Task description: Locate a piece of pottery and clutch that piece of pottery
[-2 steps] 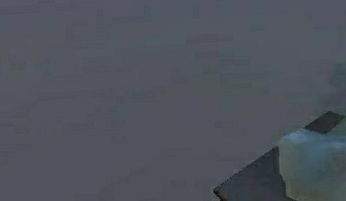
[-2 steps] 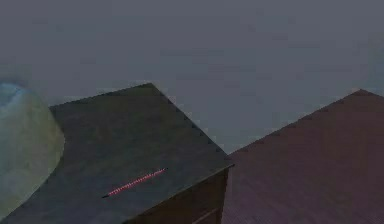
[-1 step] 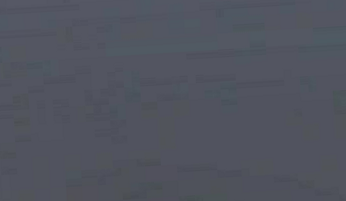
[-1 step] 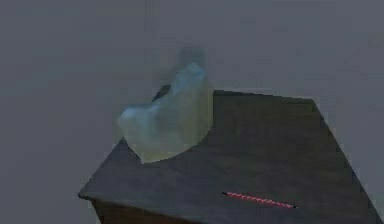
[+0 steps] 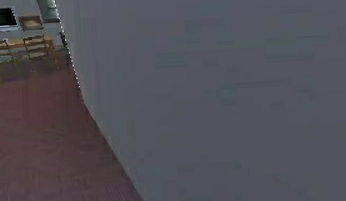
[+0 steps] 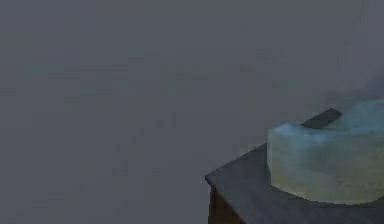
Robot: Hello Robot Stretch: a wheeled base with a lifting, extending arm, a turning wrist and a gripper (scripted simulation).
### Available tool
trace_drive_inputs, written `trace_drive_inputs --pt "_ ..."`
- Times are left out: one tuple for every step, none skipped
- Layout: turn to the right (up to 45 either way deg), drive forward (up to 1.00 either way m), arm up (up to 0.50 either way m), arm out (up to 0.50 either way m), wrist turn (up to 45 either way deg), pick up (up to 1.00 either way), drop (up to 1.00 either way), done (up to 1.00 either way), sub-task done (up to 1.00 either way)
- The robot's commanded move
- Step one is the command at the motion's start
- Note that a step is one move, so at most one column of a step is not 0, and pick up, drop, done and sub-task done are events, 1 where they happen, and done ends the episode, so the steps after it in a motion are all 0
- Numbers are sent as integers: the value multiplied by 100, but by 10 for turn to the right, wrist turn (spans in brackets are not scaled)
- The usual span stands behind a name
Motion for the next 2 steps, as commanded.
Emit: trace_drive_inputs --pt "-450 0 0 0 0 0 0 0 0" --pt "-420 0 0 0 0 0 0 0 0"
